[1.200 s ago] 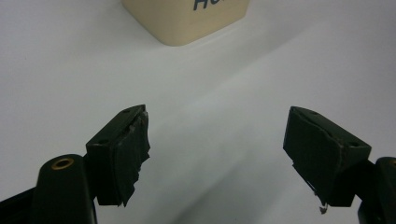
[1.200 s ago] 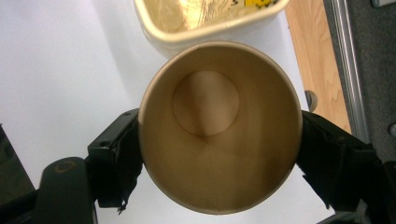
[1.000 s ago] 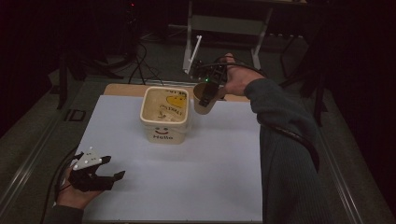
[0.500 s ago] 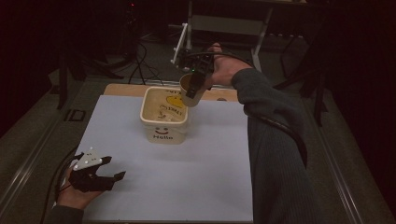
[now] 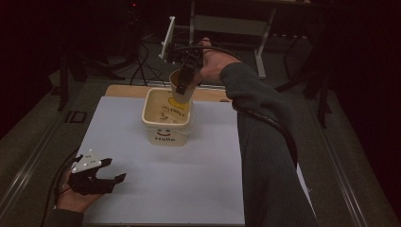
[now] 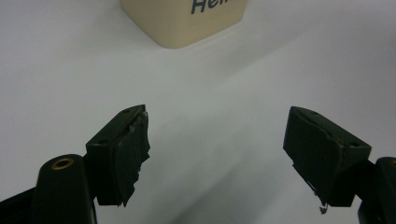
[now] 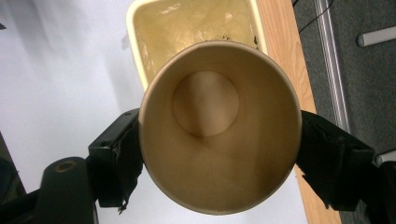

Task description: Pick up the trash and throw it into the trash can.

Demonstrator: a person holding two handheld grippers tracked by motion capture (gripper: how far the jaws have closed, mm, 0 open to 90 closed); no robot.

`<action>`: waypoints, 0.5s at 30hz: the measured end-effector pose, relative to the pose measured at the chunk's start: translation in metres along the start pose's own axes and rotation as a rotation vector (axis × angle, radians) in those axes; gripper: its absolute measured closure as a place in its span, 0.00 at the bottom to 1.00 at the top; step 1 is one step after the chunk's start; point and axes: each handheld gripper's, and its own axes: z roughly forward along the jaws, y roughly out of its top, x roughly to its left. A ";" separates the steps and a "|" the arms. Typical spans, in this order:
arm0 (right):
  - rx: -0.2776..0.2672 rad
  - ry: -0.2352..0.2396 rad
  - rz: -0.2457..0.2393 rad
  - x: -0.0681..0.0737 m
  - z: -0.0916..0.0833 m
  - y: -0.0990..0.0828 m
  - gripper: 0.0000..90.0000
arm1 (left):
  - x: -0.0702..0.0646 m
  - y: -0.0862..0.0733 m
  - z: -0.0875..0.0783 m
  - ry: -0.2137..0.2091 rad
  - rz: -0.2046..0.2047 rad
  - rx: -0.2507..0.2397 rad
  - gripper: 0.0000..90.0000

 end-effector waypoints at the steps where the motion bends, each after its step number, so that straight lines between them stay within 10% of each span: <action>1: 0.000 0.000 0.000 0.000 0.000 0.000 0.24 | 0.000 0.000 0.000 0.000 0.000 0.000 0.25; 15: 0.000 -0.006 -0.002 0.002 0.001 0.003 0.24 | -0.001 0.000 0.001 -0.001 0.002 0.002 0.25</action>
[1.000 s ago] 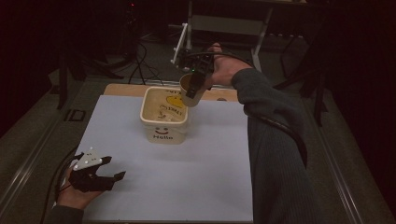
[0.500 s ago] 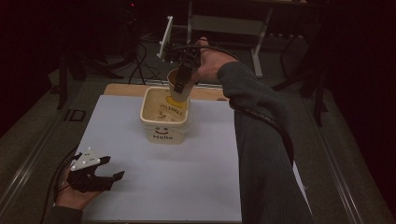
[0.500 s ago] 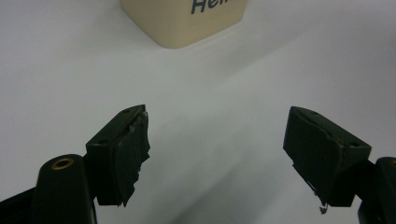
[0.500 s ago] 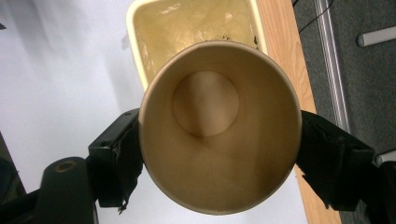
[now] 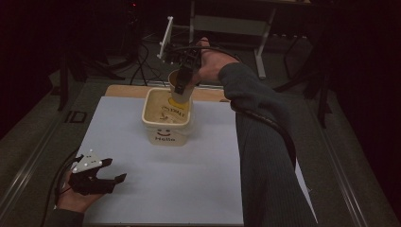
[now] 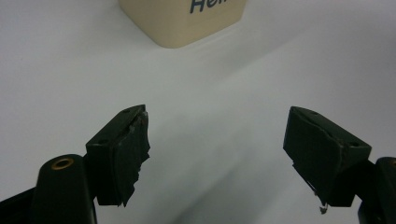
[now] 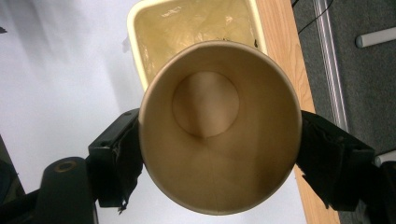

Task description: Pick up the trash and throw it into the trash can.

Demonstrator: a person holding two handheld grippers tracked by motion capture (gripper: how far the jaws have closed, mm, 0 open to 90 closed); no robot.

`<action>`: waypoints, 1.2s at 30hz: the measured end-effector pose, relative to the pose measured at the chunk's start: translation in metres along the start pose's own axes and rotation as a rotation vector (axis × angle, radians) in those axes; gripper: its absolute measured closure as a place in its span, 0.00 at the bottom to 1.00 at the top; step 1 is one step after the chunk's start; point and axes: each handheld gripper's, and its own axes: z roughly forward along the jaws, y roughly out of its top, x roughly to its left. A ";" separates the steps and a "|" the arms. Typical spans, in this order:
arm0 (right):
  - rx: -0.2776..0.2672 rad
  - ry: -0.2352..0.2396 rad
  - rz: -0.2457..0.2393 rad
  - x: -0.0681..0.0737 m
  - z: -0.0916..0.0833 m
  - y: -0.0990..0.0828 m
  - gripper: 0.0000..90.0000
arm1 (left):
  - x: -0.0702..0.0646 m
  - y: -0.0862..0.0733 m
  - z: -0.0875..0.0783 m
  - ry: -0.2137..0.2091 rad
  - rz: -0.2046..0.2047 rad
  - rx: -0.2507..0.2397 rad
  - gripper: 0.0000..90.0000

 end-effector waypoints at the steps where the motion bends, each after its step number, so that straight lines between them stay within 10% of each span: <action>1: -0.002 0.001 0.003 0.000 0.001 0.000 0.24 | 0.000 0.000 0.000 0.000 0.000 0.000 0.25; 36: 0.062 0.061 -0.001 0.007 0.059 0.013 0.23 | 0.001 0.000 -0.004 0.005 -0.002 -0.012 0.24</action>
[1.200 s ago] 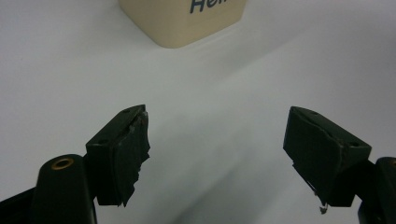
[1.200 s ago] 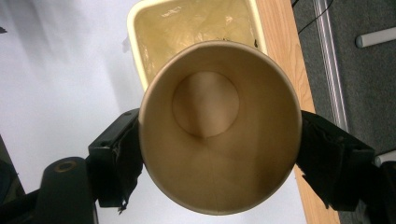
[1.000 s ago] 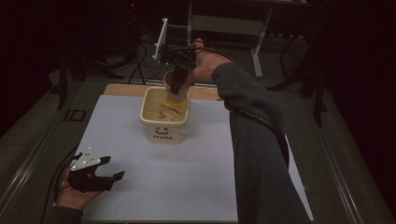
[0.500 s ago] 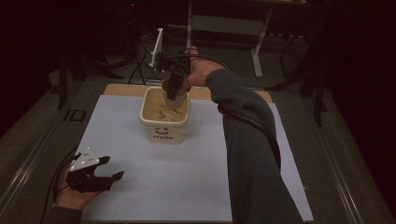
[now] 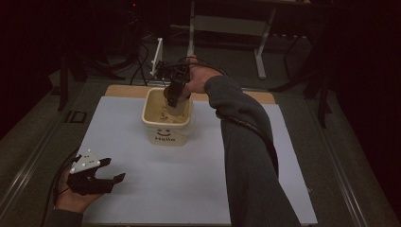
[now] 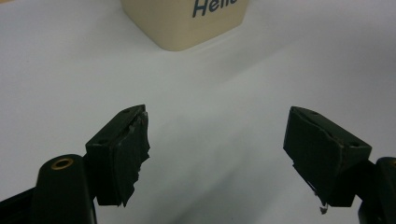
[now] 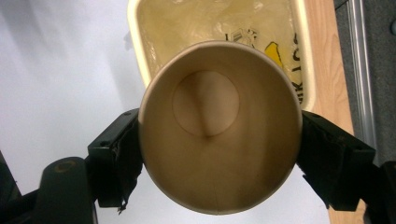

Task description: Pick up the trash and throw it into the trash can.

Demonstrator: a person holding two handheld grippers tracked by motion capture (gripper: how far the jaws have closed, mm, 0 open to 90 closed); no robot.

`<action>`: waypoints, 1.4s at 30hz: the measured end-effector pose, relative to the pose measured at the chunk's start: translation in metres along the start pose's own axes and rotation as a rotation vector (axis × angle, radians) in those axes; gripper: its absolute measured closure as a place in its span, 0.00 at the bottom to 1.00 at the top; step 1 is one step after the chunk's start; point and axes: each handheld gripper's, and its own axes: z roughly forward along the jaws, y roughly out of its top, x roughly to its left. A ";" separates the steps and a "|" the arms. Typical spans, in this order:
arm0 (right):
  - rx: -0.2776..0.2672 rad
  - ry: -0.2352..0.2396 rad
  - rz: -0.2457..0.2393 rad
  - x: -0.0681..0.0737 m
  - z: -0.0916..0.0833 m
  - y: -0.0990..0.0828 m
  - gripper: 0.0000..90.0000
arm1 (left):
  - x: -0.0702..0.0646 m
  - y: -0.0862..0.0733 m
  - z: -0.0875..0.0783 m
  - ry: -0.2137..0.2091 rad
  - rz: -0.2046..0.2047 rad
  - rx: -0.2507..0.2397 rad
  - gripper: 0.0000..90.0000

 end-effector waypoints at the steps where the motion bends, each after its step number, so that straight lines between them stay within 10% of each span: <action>1: 0.006 0.002 0.001 0.000 0.001 0.000 0.23 | 0.000 0.000 0.000 -0.001 0.000 0.000 0.24; 42: -0.016 -0.021 0.016 0.001 0.016 -0.007 0.13 | 0.000 0.000 0.002 0.000 -0.002 0.005 0.24</action>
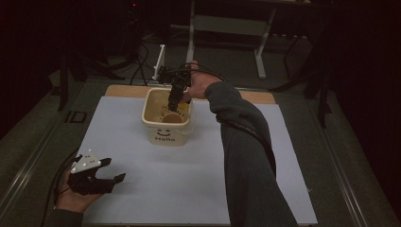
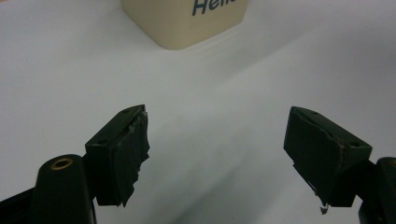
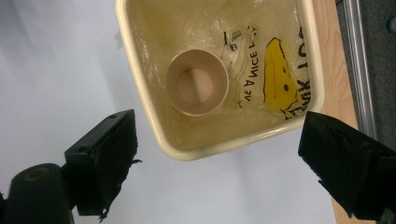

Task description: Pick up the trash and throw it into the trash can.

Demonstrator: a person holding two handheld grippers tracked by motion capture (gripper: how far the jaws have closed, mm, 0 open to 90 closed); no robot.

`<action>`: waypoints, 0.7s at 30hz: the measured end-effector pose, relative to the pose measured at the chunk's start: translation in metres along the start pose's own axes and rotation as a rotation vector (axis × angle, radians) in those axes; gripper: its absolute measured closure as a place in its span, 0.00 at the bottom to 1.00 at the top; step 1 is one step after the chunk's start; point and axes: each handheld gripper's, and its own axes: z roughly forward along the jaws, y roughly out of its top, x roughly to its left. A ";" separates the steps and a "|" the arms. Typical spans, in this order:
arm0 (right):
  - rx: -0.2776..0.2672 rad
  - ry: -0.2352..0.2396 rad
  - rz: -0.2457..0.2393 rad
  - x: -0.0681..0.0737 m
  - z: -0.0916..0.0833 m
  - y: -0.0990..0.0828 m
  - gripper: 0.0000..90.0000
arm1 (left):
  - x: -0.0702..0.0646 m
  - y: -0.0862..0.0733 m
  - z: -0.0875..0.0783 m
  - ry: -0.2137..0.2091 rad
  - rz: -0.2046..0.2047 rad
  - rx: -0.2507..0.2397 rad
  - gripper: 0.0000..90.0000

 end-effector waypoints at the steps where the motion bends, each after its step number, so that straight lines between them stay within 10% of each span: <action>1: -0.002 0.003 0.003 0.000 -0.001 -0.001 0.14 | 0.000 0.000 0.000 0.000 0.000 -0.001 0.24; 21: -0.112 0.006 0.043 0.003 -0.013 -0.046 0.17 | 0.000 0.000 0.002 0.005 0.005 0.010 0.24</action>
